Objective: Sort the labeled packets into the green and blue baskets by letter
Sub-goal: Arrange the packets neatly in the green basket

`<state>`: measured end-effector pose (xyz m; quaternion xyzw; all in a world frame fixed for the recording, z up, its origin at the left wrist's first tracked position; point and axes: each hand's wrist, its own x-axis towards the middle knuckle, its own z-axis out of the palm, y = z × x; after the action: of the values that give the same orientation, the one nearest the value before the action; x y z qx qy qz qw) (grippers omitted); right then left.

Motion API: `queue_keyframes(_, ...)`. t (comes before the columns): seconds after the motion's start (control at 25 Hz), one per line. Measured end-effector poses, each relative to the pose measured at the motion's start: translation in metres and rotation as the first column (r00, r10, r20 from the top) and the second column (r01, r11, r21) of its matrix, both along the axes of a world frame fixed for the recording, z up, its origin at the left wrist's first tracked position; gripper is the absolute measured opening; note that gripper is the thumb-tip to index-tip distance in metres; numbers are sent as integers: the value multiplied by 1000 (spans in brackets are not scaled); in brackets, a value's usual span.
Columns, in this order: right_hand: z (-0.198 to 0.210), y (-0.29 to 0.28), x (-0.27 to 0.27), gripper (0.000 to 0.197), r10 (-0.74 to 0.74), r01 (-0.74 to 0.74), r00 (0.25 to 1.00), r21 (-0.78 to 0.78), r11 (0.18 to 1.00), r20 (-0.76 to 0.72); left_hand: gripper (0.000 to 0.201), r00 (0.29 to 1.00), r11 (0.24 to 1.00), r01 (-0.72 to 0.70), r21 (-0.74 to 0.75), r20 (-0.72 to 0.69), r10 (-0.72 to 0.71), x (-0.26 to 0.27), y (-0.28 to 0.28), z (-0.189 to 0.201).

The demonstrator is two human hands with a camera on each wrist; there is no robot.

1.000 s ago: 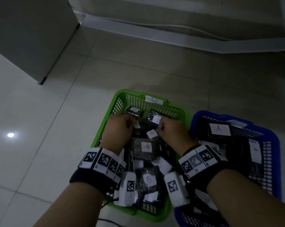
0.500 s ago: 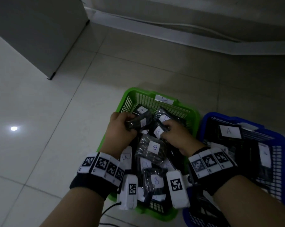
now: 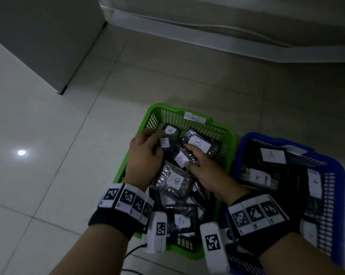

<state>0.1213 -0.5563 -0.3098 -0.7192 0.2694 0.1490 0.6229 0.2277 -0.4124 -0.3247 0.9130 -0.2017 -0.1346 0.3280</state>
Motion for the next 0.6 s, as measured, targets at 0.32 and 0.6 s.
queue_keyframes(0.32, 22, -6, -22, 52, -8, 11, 999, 69, 998, -38, 31, 967, 998, 15, 68, -255, 3, -20, -17, 29)
queue_keyframes(0.6, 17, -28, -19, 26, -59, 0, 990, -414, 910, -130, 36, 957, 985, 92, 146, -287, -46, -21, -17, 22)
